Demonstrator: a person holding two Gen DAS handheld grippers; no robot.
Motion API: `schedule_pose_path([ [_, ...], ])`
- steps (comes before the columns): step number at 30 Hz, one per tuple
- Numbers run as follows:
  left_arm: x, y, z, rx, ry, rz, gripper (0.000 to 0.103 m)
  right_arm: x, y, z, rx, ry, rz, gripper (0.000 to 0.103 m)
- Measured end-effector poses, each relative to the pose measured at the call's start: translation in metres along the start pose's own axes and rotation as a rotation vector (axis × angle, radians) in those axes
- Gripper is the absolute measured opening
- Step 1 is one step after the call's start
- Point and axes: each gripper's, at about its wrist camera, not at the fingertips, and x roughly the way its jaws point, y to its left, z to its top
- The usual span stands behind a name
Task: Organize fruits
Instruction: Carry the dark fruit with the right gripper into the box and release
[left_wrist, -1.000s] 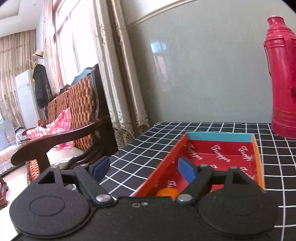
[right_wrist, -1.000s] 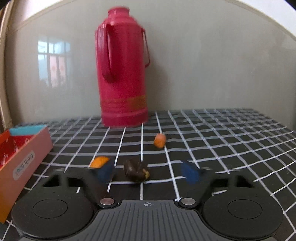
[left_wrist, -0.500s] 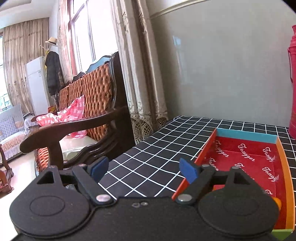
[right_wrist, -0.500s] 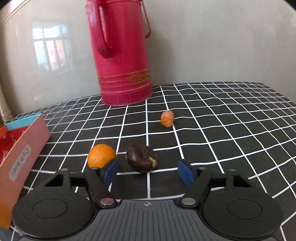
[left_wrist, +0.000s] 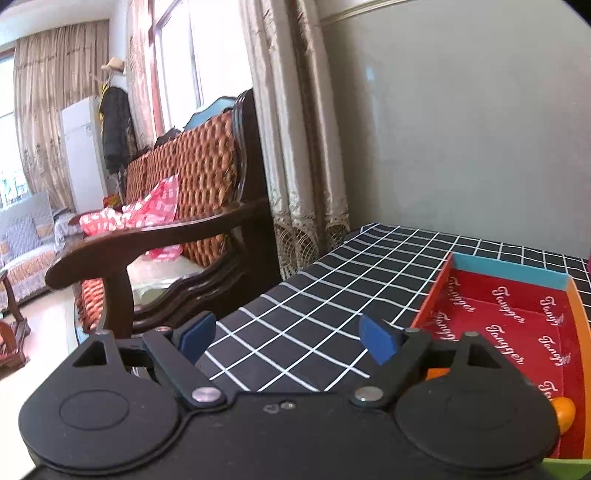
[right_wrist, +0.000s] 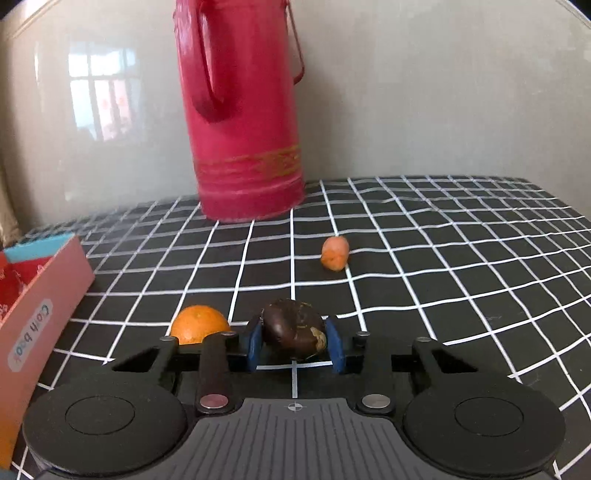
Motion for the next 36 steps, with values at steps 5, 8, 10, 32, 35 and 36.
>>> schedule_pose_path([
  [5,0.005,0.013,0.0,-0.041,0.035,0.023,0.078,-0.026,0.012,-0.002,0.004,-0.059,0.088,0.037],
  [8,0.008,0.021,0.0,-0.06,0.056,0.03,0.078,-0.04,0.033,0.001,-0.013,-0.09,0.166,0.037],
  [10,0.01,0.026,0.0,-0.071,0.067,0.033,0.078,-0.052,0.052,0.002,-0.035,-0.107,0.239,0.037],
  [32,0.021,0.068,0.004,-0.133,0.092,0.09,0.078,-0.063,0.175,-0.025,-0.281,-0.186,0.411,0.07],
  [35,0.02,0.063,0.003,-0.121,0.089,0.083,0.078,-0.07,0.165,-0.022,-0.252,-0.223,0.379,0.071],
  [36,0.019,0.06,0.003,-0.117,0.088,0.08,0.078,-0.071,0.16,-0.02,-0.244,-0.234,0.364,0.071],
])
